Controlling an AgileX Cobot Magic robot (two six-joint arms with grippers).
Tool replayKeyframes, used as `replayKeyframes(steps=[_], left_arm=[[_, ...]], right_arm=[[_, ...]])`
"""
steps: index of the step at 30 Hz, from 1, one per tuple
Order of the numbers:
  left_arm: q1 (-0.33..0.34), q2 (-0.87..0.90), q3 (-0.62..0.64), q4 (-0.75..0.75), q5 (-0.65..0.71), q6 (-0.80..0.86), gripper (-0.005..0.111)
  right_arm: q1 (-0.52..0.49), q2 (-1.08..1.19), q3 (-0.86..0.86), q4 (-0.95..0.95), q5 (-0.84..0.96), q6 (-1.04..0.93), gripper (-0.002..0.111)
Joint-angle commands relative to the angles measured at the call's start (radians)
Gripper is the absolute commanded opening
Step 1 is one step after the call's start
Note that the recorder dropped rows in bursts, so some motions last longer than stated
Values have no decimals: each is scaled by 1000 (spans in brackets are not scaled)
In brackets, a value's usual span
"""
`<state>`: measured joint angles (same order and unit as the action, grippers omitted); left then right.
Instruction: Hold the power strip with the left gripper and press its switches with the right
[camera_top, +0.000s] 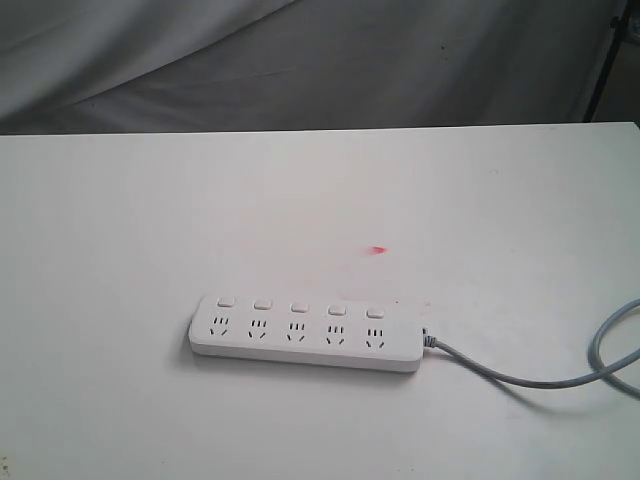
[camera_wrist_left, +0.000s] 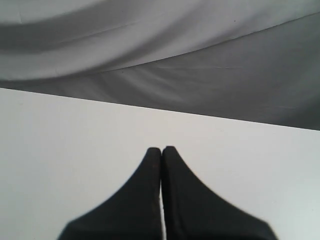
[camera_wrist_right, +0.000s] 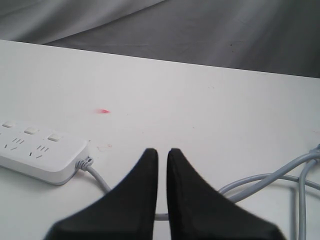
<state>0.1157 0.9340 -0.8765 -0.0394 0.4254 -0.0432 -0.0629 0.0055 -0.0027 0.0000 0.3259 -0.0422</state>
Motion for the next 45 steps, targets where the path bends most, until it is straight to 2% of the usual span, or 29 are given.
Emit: replayKeyframes(steps=[1, 12, 16, 19, 25, 35, 43, 45], left_arm=[[1, 2, -9, -7, -2, 0, 0], [1, 2, -9, -10, -2, 0, 0], [1, 2, -9, -124, 10, 33, 0], [1, 12, -9, -281, 25, 270, 0], [1, 74, -9, -724, 91, 950, 0], [1, 177, 7, -1186, 116, 1538, 0], [1, 197, 121, -1601, 161, 2126, 0], [1, 197, 144, -1620, 167, 2137, 0]], right_arm=[[-7, -5, 3, 0, -1, -2, 6], [-7, -5, 3, 0, -1, -2, 6], [-7, -5, 3, 0, -1, -2, 6], [-7, -5, 3, 0, -1, -2, 6], [-7, -5, 3, 0, -1, -2, 6], [-7, -5, 3, 0, -1, -2, 6], [-7, -5, 3, 0, -1, -2, 6], [-7, -5, 3, 0, -1, -2, 6]])
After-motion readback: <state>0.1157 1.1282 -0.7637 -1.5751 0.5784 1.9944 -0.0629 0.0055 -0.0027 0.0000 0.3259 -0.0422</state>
